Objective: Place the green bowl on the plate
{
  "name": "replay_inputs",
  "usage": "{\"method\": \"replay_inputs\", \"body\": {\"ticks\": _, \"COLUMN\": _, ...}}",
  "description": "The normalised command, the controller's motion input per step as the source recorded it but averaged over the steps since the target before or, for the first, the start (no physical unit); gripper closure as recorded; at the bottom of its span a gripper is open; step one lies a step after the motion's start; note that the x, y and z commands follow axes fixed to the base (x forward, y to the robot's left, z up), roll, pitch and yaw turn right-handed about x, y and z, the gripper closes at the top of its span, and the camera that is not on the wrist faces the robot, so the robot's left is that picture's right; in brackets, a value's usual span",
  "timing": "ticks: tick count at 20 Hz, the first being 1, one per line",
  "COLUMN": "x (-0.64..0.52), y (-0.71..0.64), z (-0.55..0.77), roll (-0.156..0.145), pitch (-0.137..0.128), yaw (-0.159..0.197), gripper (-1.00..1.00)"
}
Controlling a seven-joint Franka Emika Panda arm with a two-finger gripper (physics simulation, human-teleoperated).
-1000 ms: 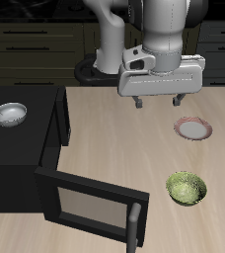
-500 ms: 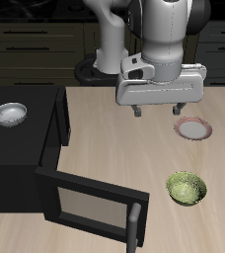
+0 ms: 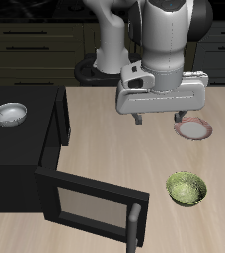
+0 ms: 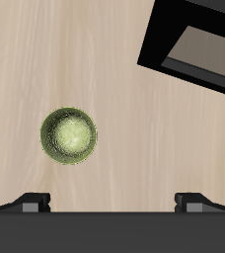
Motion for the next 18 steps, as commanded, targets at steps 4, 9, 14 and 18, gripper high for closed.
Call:
{"method": "replay_inputs", "body": {"ticks": 4, "x": 0.06, "y": -0.01, "z": -0.12, "roll": 0.030, "pitch": -0.006, "yaw": 0.004, "gripper": -1.00}}
{"method": "replay_inputs", "body": {"ticks": 9, "x": 0.15, "y": 0.02, "z": -0.16, "roll": -0.002, "pitch": 0.001, "yaw": 0.015, "gripper": -1.00}}
{"method": "replay_inputs", "body": {"ticks": 14, "x": 0.16, "y": -0.03, "z": -0.34, "roll": 0.001, "pitch": 0.047, "yaw": -0.026, "gripper": -1.00}}
{"method": "replay_inputs", "body": {"ticks": 18, "x": 0.05, "y": 0.04, "z": -0.18, "roll": 0.006, "pitch": 0.021, "yaw": -0.015, "gripper": -1.00}}
